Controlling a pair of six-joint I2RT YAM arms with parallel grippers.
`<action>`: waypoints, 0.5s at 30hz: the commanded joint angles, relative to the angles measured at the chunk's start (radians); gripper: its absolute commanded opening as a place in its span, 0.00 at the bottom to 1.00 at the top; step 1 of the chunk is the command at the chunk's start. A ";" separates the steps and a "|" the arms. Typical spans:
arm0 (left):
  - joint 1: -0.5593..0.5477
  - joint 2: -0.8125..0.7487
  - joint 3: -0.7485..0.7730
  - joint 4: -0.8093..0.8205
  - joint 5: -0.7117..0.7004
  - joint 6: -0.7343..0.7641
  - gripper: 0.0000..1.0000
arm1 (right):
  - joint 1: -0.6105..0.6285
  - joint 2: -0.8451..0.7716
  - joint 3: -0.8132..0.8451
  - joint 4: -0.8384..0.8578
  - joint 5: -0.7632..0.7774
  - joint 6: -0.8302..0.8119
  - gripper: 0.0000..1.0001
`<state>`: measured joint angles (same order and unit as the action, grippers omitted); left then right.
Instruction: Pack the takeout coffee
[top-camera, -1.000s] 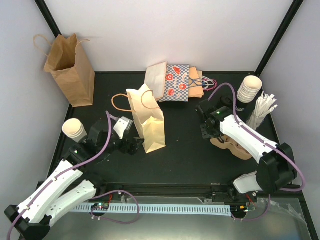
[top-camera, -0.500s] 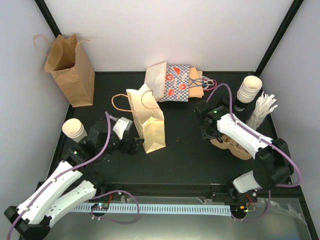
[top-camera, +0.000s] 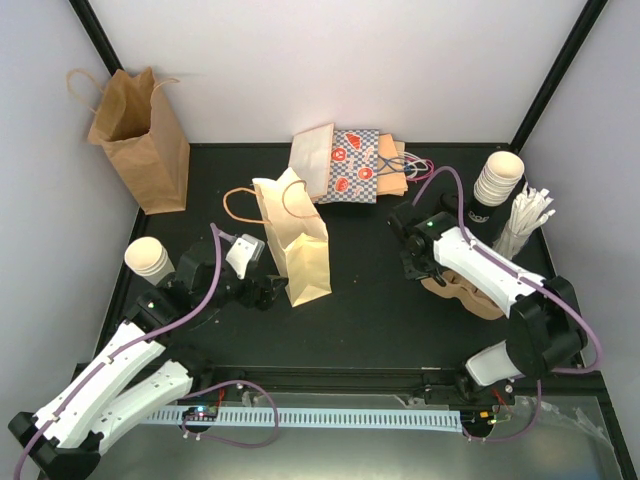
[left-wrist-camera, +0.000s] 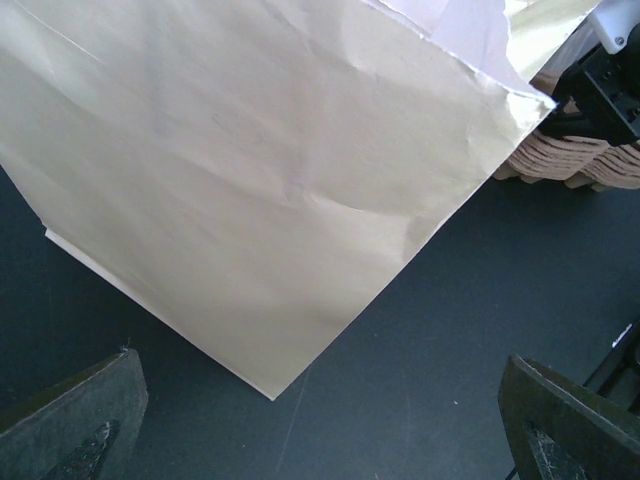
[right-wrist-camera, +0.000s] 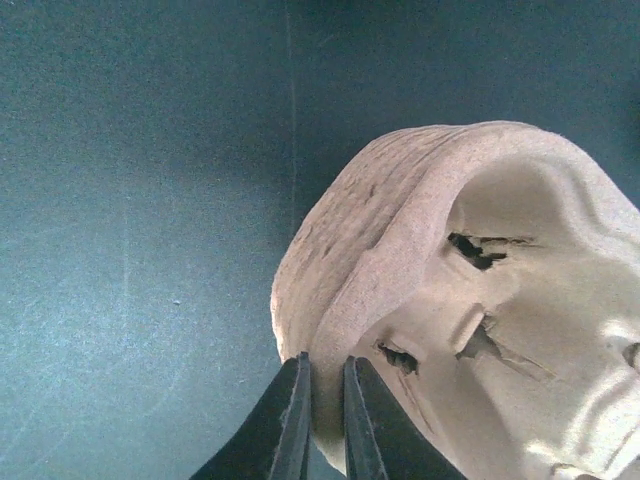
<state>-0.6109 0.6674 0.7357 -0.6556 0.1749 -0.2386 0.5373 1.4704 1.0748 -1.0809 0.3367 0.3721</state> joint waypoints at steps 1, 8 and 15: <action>-0.003 -0.008 0.002 0.021 -0.018 0.012 0.99 | 0.006 -0.052 0.031 -0.018 0.026 0.006 0.11; -0.003 -0.009 0.002 0.021 -0.018 0.013 0.99 | 0.005 -0.093 0.062 -0.046 0.037 0.007 0.11; -0.004 -0.012 0.000 0.022 -0.019 0.012 0.99 | 0.005 -0.111 0.075 -0.061 0.049 0.008 0.10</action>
<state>-0.6109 0.6674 0.7357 -0.6556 0.1699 -0.2386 0.5373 1.3811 1.1172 -1.1286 0.3576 0.3725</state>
